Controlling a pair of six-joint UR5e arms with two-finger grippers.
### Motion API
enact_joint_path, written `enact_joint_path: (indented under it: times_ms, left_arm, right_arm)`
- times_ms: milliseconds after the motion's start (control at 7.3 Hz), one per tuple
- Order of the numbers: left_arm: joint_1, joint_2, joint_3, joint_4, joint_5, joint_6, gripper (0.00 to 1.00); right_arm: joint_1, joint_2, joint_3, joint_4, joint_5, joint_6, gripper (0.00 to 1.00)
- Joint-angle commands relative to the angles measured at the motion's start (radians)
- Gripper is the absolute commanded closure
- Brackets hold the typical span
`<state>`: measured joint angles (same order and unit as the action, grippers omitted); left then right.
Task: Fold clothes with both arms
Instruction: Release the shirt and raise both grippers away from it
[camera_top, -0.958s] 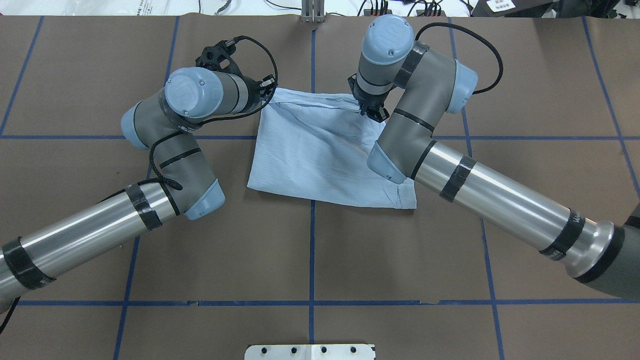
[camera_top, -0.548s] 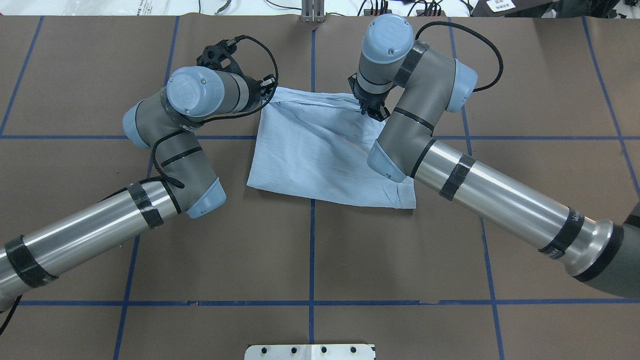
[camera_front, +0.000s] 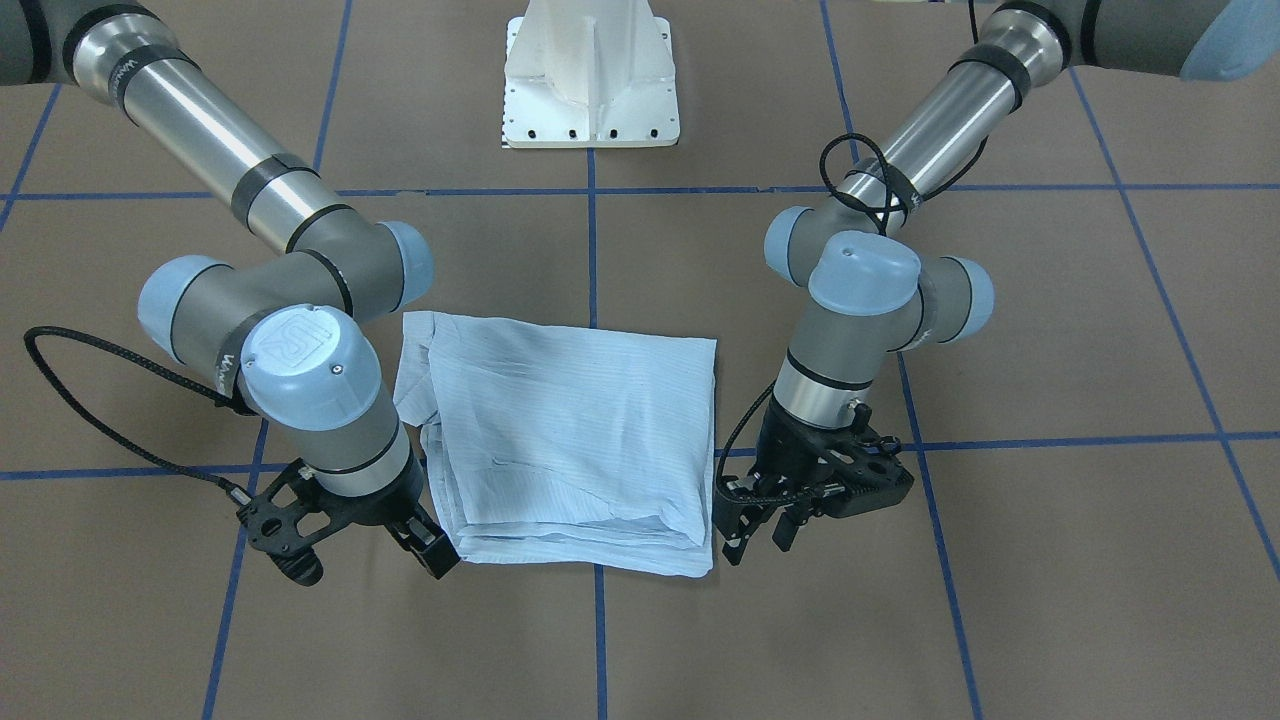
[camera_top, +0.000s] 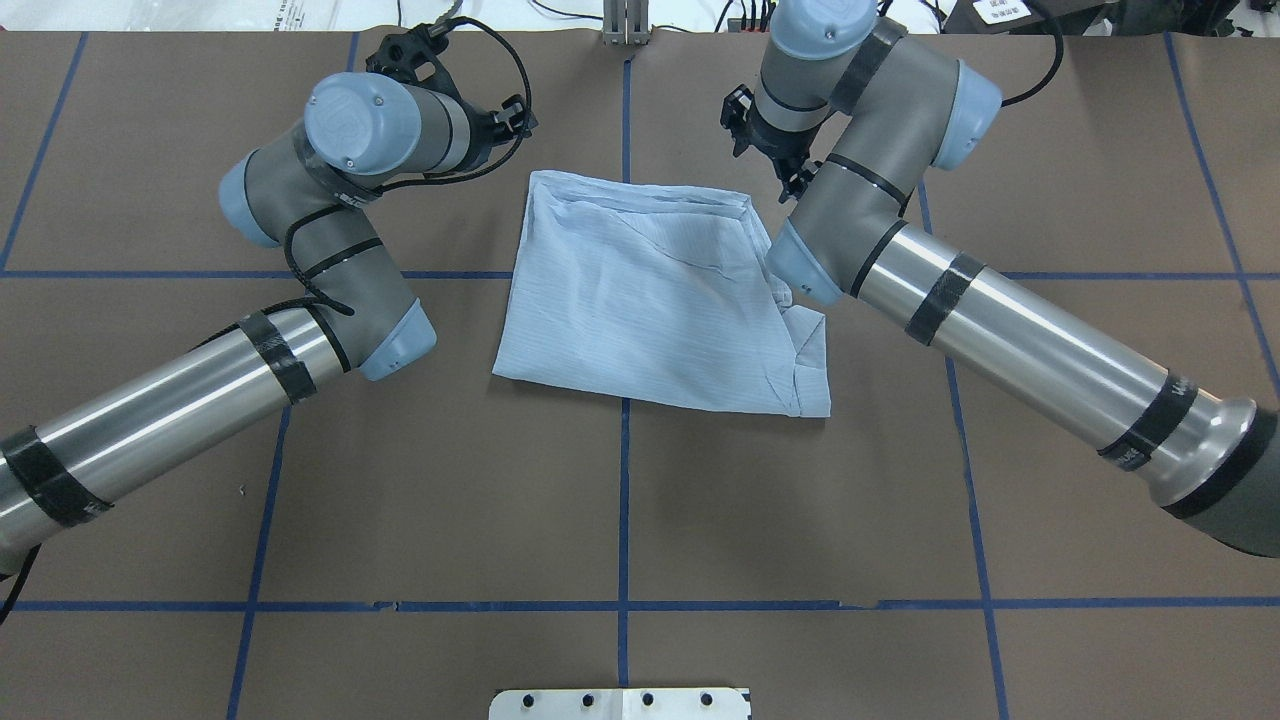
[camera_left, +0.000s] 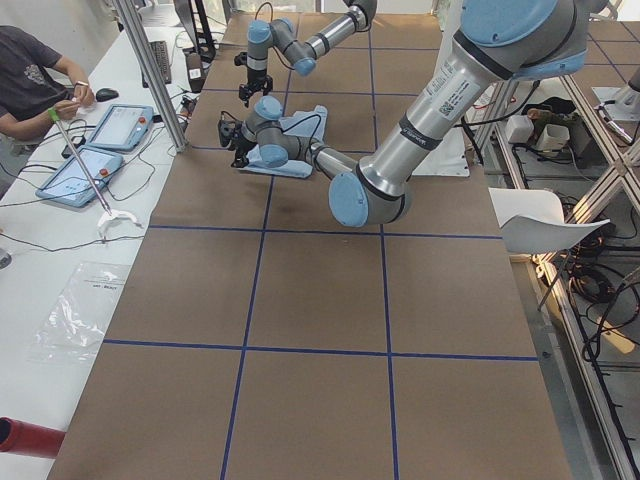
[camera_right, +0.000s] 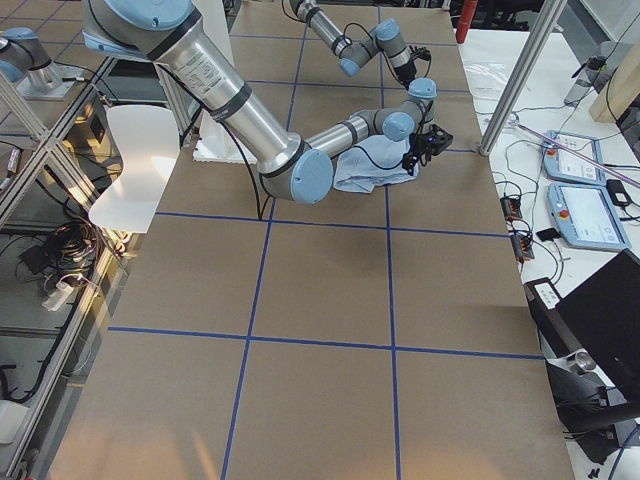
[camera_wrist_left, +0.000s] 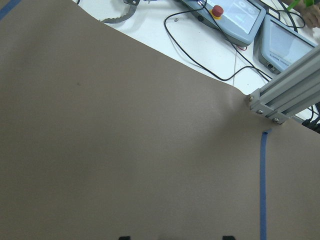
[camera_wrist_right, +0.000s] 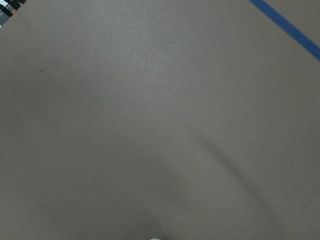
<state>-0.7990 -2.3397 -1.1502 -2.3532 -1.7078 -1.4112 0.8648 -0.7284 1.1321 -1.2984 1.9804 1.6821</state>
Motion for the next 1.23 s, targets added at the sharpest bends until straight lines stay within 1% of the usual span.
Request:
enact_joint_path:
  times_ms: [0, 137, 274, 411, 548, 685, 822, 958, 1095]
  left_arm:
    - [-0.096, 0.153, -0.113, 0.009, -0.199, 0.267, 0.3]
    - [-0.167, 0.237, -0.176, 0.015, -0.289, 0.419, 0.26]
    - [-0.202, 0.338, -0.248, 0.017, -0.35, 0.54, 0.03]
    - [-0.239, 0.417, -0.303, 0.02, -0.393, 0.62, 0.01]
    - [-0.305, 0.51, -0.342, 0.019, -0.456, 0.721, 0.01]
    - [-0.386, 0.601, -0.37, 0.02, -0.507, 0.903, 0.01]
    - [-0.446, 0.67, -0.371, 0.028, -0.516, 1.037, 0.01]
    - [-0.492, 0.733, -0.4, 0.06, -0.523, 1.119, 0.01]
    - [-0.544, 0.775, -0.417, 0.11, -0.568, 1.237, 0.01]
  right_arm:
    - [0.063, -0.115, 0.097, -0.007, 0.098, -0.24, 0.01]
    - [0.098, -0.208, 0.174, -0.01, 0.119, -0.412, 0.01]
    - [0.152, -0.294, 0.239, -0.012, 0.127, -0.579, 0.01]
    - [0.199, -0.38, 0.283, -0.012, 0.159, -0.739, 0.01]
    - [0.277, -0.429, 0.29, -0.016, 0.219, -0.906, 0.0]
    - [0.36, -0.487, 0.291, -0.021, 0.271, -1.055, 0.0]
    - [0.408, -0.55, 0.297, -0.031, 0.294, -1.191, 0.0]
    - [0.44, -0.607, 0.317, -0.035, 0.298, -1.29, 0.0]
    - [0.471, -0.647, 0.366, -0.097, 0.302, -1.361, 0.0]
